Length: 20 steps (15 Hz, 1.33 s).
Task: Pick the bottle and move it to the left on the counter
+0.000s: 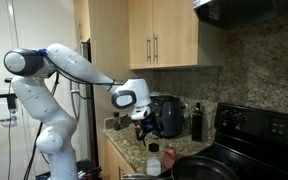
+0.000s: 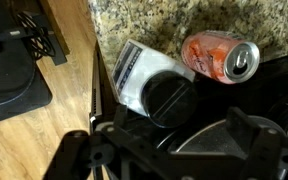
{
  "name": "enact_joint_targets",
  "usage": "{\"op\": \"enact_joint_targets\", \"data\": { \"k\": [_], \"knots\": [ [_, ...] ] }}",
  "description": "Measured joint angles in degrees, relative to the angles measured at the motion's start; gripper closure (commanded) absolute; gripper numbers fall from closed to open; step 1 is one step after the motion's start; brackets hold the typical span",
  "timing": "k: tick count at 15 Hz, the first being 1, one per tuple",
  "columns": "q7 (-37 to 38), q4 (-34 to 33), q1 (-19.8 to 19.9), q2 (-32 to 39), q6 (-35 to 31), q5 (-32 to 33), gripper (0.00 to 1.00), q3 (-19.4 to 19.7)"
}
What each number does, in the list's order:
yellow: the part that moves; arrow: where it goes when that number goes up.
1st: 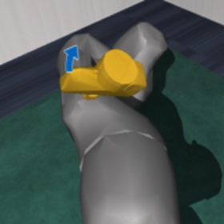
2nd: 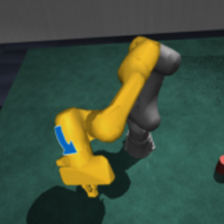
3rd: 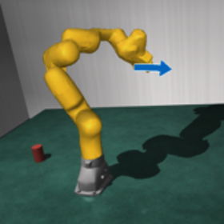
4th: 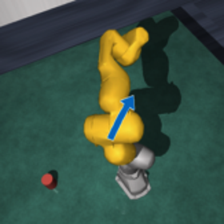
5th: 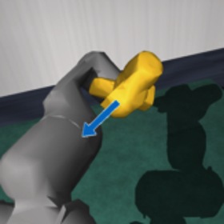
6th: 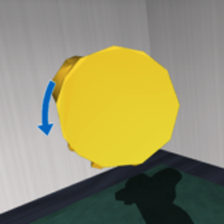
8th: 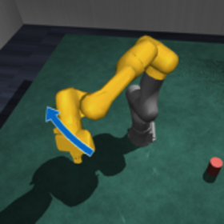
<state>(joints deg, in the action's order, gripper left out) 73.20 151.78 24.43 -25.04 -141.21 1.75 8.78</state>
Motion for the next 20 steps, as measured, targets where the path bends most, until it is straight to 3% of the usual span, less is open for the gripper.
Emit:
{"op": "enact_joint_targets", "data": {
  "k": [5, 10, 15, 20],
  "knots": [
    [-7.2, -2.2, -2.7, 3.8, 0.7, -7.0, 0.0, 3.1],
    [-11.5, -5.2, -4.0, 7.6, 7.1, -11.1, 0.0, 4.6],
    [-9.6, -7.2, -3.7, 10.0, 12.3, -10.3, 0.0, 5.3],
    [-0.2, -8.5, -3.6, 11.6, 12.4, -5.4, 0.0, 4.8]
  ]
}}
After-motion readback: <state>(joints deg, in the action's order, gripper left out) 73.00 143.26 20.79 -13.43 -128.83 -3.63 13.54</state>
